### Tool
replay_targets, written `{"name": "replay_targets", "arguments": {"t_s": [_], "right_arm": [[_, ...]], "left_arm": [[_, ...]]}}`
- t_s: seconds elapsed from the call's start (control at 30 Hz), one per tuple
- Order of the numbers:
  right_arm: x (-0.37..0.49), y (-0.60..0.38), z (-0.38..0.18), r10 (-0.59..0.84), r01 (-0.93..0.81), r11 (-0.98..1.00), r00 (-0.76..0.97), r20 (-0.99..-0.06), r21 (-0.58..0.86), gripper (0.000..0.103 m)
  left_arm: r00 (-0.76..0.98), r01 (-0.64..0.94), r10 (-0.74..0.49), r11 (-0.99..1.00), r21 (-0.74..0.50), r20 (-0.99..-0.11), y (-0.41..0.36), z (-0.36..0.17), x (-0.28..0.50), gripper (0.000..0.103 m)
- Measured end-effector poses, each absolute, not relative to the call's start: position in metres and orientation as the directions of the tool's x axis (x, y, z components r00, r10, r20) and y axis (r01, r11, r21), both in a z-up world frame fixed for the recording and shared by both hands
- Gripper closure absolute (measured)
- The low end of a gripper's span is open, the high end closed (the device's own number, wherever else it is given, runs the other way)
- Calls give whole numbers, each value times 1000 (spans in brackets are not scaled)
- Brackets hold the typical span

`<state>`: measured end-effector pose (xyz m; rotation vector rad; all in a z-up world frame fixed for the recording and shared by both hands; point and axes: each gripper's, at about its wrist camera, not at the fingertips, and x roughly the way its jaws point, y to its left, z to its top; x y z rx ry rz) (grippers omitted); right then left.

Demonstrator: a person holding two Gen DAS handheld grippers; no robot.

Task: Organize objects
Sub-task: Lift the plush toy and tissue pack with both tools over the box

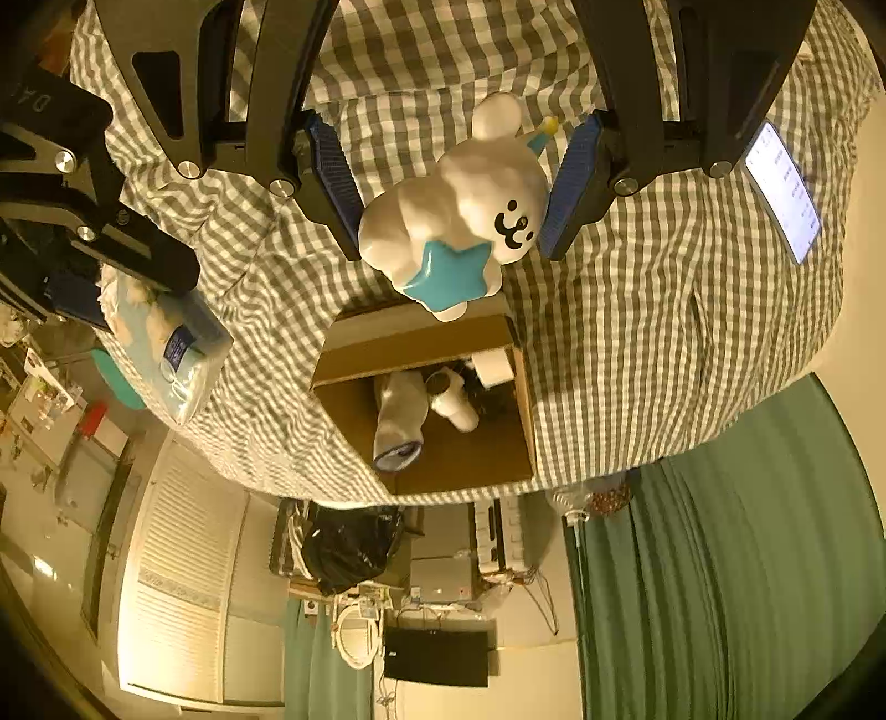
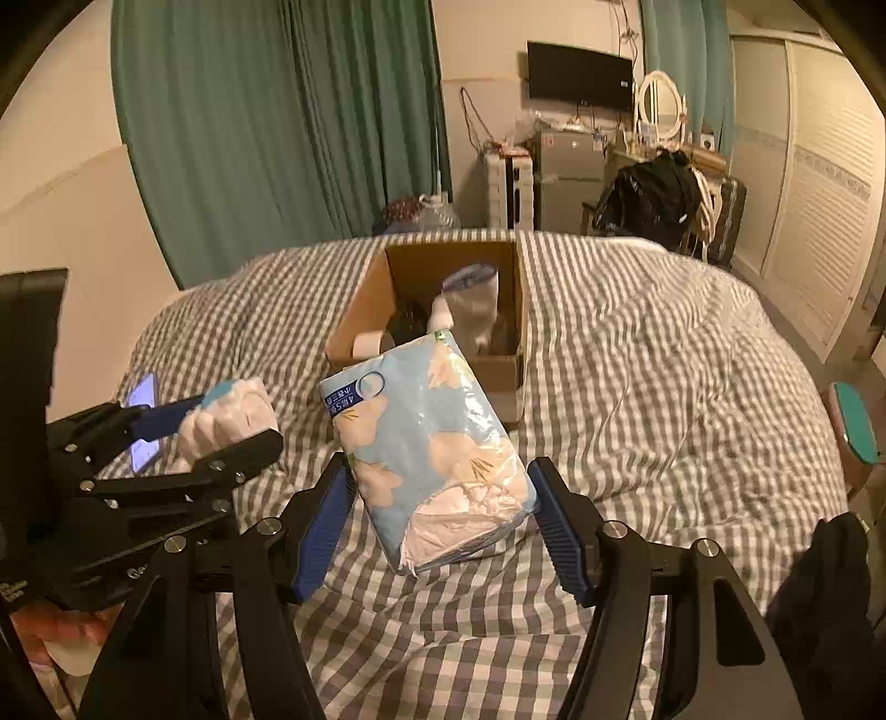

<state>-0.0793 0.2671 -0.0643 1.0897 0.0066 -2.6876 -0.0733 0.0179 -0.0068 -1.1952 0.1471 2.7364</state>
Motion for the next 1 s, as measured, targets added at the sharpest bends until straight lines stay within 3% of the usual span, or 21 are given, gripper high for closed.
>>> {"name": "replay_targets", "arguments": {"t_s": [0.6,1.0], "right_arm": [[-129,252,-10,-205,225,-973,-741,-640,51,39],[-236,240,-76,-161,210,-977,-640,-752,30,39]], "left_arm": [[-721,-192,108,-980,48,-684,18,30,-156,38],[-678,-187,108,-982,29,-727,10,-19,-262,38]]}}
